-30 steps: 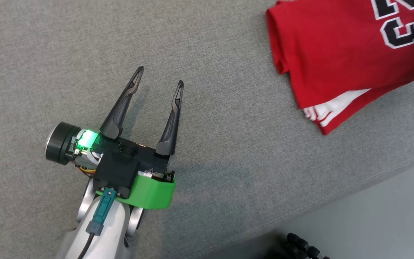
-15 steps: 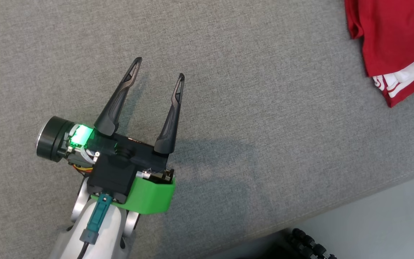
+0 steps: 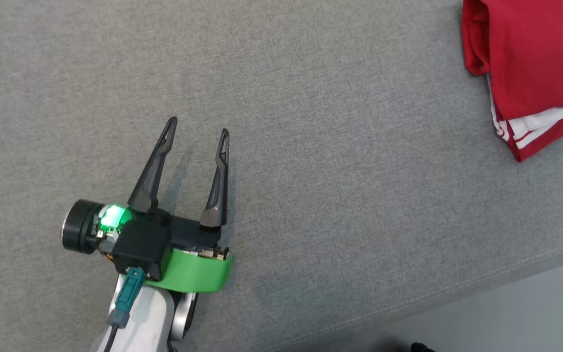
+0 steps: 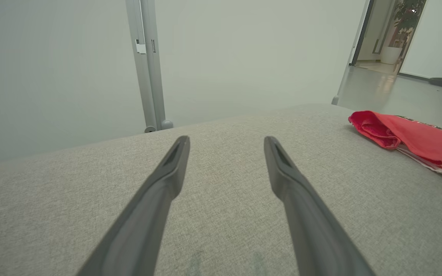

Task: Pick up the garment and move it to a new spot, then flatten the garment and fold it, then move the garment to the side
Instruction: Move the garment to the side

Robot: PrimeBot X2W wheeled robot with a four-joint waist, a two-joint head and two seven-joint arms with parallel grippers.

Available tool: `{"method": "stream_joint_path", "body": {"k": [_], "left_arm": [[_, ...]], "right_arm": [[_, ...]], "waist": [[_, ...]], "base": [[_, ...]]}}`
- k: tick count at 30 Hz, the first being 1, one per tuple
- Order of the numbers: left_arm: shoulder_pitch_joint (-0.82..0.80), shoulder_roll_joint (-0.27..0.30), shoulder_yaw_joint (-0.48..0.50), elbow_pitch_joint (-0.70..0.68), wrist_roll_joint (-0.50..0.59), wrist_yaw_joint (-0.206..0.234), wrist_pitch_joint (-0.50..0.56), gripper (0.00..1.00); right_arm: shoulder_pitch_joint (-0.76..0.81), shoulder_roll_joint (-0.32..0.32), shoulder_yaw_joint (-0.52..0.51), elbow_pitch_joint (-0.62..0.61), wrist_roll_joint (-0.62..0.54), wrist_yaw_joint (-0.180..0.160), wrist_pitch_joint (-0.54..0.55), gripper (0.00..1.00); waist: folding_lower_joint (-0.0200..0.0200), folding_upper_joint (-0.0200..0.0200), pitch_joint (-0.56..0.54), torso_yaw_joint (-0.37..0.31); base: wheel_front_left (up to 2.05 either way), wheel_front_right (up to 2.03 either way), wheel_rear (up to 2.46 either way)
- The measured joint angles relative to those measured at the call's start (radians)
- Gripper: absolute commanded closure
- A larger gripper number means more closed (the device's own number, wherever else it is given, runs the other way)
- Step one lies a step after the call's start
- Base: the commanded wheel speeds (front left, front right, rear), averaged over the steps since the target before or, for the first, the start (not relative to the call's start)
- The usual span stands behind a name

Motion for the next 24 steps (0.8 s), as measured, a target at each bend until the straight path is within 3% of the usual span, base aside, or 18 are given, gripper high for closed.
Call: {"method": "stream_joint_path", "body": {"k": [13, 24], "left_arm": [[0.084, -0.028, 0.076, 0.194, -0.132, 0.012, -0.026, 0.0], [0.187, -0.054, 0.128, 0.2, -0.157, 0.022, -0.029, 0.0]], "right_arm": [[0.386, 0.187, -0.152, -0.371, -0.31, 0.0, 0.0, 0.0], [0.636, 0.339, -0.273, -0.59, -0.476, 0.0, 0.0, 0.0]], "waist": [[-0.0001, 0.0, -0.207, 0.089], [-0.0001, 0.0, -0.378, 0.143]], "base": [[0.0, 0.0, 0.0], [0.0, 0.0, 0.0]]}}
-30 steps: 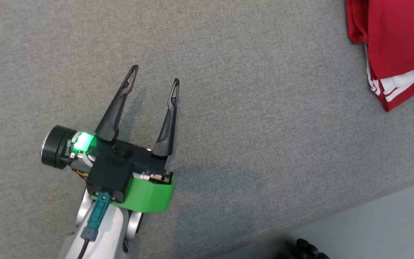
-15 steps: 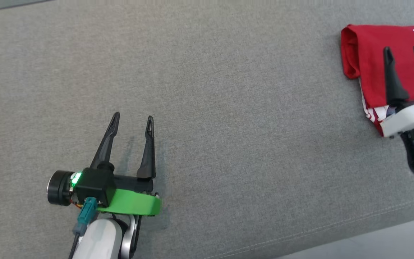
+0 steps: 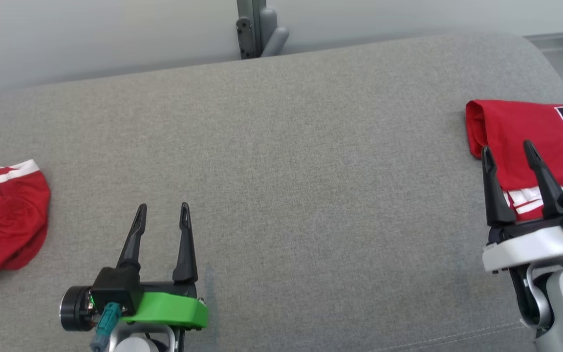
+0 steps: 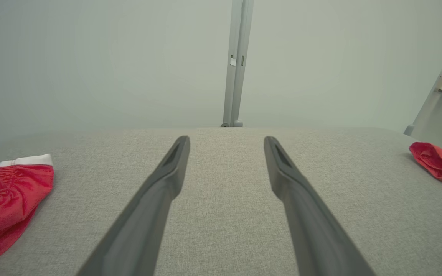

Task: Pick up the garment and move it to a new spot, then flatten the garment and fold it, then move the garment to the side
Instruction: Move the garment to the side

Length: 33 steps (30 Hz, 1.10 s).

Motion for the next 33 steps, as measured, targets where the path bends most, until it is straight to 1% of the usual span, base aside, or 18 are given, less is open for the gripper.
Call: {"method": "stream_joint_path", "body": {"k": [3, 6, 9, 14, 18, 22, 27, 33], "left_arm": [[0.033, -0.003, 0.012, -0.002, 0.017, 0.01, 0.0, 0.0], [0.065, -0.005, 0.034, -0.022, 0.027, 0.022, 0.0, 0.0], [0.096, -0.007, 0.049, -0.036, 0.035, 0.026, -0.001, 0.0], [0.153, -0.008, 0.067, -0.053, 0.039, 0.022, -0.001, 0.0], [0.196, -0.008, 0.068, -0.054, 0.02, 0.03, -0.001, 0.0], [0.233, -0.008, 0.067, -0.06, 0.031, 0.03, -0.001, 0.0], [0.252, -0.008, 0.078, -0.063, 0.037, 0.02, -0.001, 0.0], [0.259, -0.008, 0.074, -0.054, 0.041, -0.002, -0.001, 0.0]], "right_arm": [[0.063, 0.022, -0.012, -0.047, -0.027, 0.0, 0.0, 0.0], [0.117, 0.029, -0.008, -0.098, -0.058, 0.0, 0.0, 0.0], [0.162, 0.051, -0.004, -0.119, -0.078, 0.0, 0.0, 0.0], [0.232, 0.084, 0.027, -0.117, -0.098, 0.0, 0.0, 0.0], [0.279, 0.112, 0.025, -0.101, -0.087, 0.0, 0.0, 0.0], [0.303, 0.115, 0.038, -0.097, -0.096, 0.0, 0.0, 0.0], [0.328, 0.117, 0.044, -0.101, -0.117, 0.0, 0.0, 0.0], [0.357, 0.14, 0.036, -0.112, -0.117, 0.0, 0.0, 0.0]], "waist": [[0.0, 0.0, -0.043, 0.008], [0.0, 0.0, -0.082, 0.015], [0.0, 0.0, -0.113, 0.022], [0.0, 0.0, -0.157, 0.031], [0.0, 0.0, -0.187, 0.036], [0.0, 0.0, -0.209, 0.039], [0.0, 0.0, -0.225, 0.042], [0.0, 0.0, -0.24, 0.049]], "base": [[0.0, 0.0, 0.0], [0.0, 0.0, 0.0], [0.0, 0.0, 0.0], [0.0, 0.0, 0.0], [0.0, 0.0, 0.0], [0.0, 0.0, 0.0], [0.0, 0.0, 0.0], [0.0, 0.0, 0.0]]}}
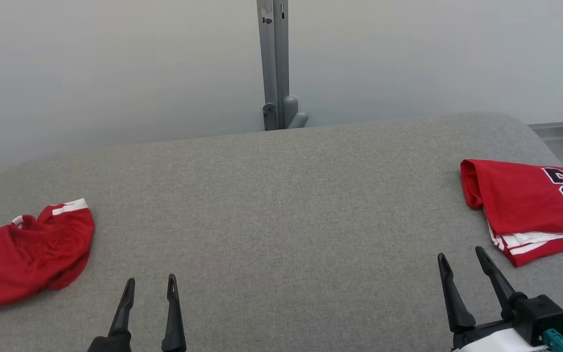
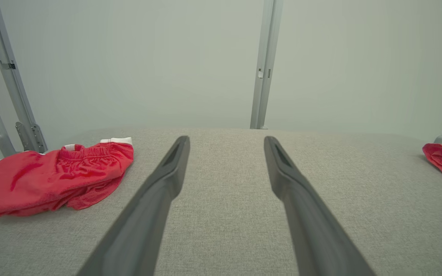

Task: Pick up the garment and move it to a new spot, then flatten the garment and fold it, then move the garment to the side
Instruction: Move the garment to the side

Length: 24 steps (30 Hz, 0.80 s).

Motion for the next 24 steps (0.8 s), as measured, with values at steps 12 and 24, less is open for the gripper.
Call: {"method": "stream_joint_path", "body": {"k": [12, 24], "left_arm": [[0.003, 0.0, -0.005, 0.022, 0.016, -0.03, 0.0, 0.0], [0.003, 0.0, -0.006, 0.029, 0.019, -0.034, 0.0, 0.0]], "right_arm": [[0.011, 0.012, 0.002, -0.004, 0.003, 0.0, 0.0, 0.0], [0.018, 0.012, -0.013, -0.011, 0.007, 0.0, 0.0, 0.0]], "waist": [[0.0, 0.0, -0.004, -0.006], [0.0, 0.0, -0.005, -0.011]], "base": [[0.0, 0.0, 0.0], [0.0, 0.0, 0.0]]}}
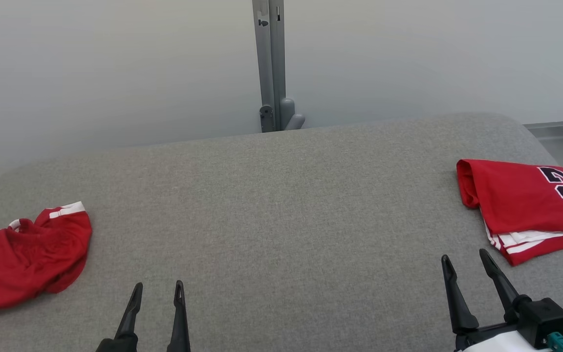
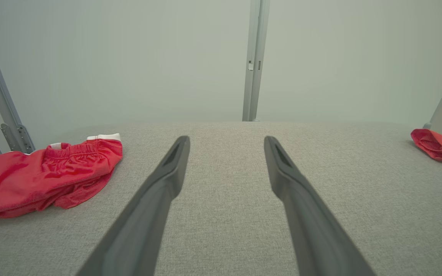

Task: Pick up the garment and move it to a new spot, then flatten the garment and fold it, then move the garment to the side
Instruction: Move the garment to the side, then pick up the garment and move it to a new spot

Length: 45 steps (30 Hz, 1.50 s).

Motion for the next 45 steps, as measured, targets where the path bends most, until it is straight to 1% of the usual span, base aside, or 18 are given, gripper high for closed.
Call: {"method": "stream_joint_path", "body": {"k": [11, 18, 22, 28, 37, 42, 45], "left_arm": [[0.0, 0.0, -0.008, 0.01, 0.015, -0.002, 0.0, 0.0], [-0.009, 0.0, -0.012, -0.004, 0.003, 0.018, 0.0, 0.0], [-0.024, -0.001, -0.016, -0.013, -0.008, 0.023, 0.0, 0.0], [-0.044, -0.001, -0.013, -0.034, -0.012, 0.028, 0.0, 0.0], [-0.056, -0.001, -0.018, -0.044, -0.011, 0.048, 0.0, 0.0], [-0.077, 0.0, -0.02, -0.058, -0.02, 0.07, 0.0, 0.0], [-0.086, 0.0, -0.031, -0.058, -0.023, 0.075, 0.0, 0.0]], "right_arm": [[0.0, -0.017, 0.028, -0.029, -0.015, 0.0, 0.0, 0.0], [-0.007, -0.02, 0.047, -0.031, -0.007, 0.0, 0.0, 0.0], [-0.014, -0.018, 0.05, -0.03, -0.007, 0.0, 0.0, 0.0], [-0.039, -0.018, 0.063, -0.029, -0.006, 0.0, 0.0, 0.0], [-0.068, -0.019, 0.08, -0.03, 0.003, 0.0, 0.0, 0.0], [-0.073, -0.025, 0.072, -0.034, 0.002, 0.0, 0.0, 0.0], [-0.073, -0.035, 0.075, -0.035, 0.002, 0.0, 0.0, 0.0]], "waist": [[0.0, 0.0, 0.013, 0.01], [0.0, 0.0, 0.034, 0.042], [0.0, 0.0, 0.045, 0.081], [0.0, 0.0, 0.065, 0.158], [0.0, 0.0, 0.094, 0.275], [0.0, 0.0, 0.114, 0.328], [0.0, 0.0, 0.128, 0.351]], "base": [[0.0, 0.0, 0.0], [0.0, 0.0, 0.0], [0.0, 0.0, 0.0], [0.0, 0.0, 0.0], [0.0, 0.0, 0.0], [0.0, 0.0, 0.0], [0.0, 0.0, 0.0]]}}
